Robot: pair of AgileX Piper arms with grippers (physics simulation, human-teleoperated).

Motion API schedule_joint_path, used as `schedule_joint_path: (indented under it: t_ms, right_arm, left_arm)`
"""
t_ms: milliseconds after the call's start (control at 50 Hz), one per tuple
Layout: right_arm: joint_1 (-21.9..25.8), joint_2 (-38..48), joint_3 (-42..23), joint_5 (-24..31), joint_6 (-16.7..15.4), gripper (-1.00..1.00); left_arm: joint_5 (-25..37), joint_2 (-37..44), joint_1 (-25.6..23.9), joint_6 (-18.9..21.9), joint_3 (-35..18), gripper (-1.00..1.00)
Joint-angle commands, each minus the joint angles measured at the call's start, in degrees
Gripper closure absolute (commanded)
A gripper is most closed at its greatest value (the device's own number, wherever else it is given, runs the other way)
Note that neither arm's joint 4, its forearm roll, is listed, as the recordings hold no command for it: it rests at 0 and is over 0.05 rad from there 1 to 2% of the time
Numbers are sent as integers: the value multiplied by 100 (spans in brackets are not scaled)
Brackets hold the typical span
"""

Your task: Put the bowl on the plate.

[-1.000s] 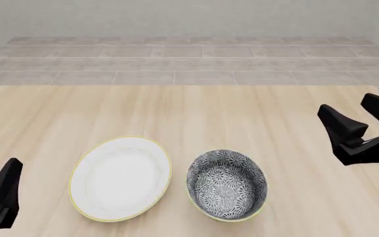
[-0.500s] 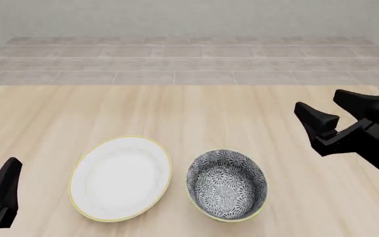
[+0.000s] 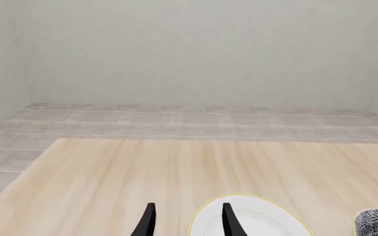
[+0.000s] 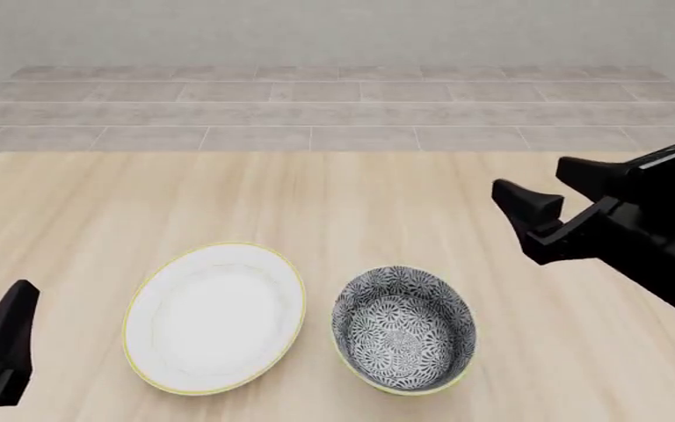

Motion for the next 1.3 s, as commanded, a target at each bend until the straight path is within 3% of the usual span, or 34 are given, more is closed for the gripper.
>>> schedule_joint_path:
  t_ms: [20,460,740,1300]
  right_arm:
    - [128,255,-96,35,87,-100]
    - [332,600,74,-16,90,-100]
    - [407,1114,292,-443,209,-100]
    - [501,1696,613,-974,356,-100]
  left_arm:
    - [-29,-2,-1,-7,34,-100]
    - [-29,-4,-9,-16,30,-100]
    - [122,3,-1,-46,-127,-100]
    - [-40,-4,7,-74,49,-100]
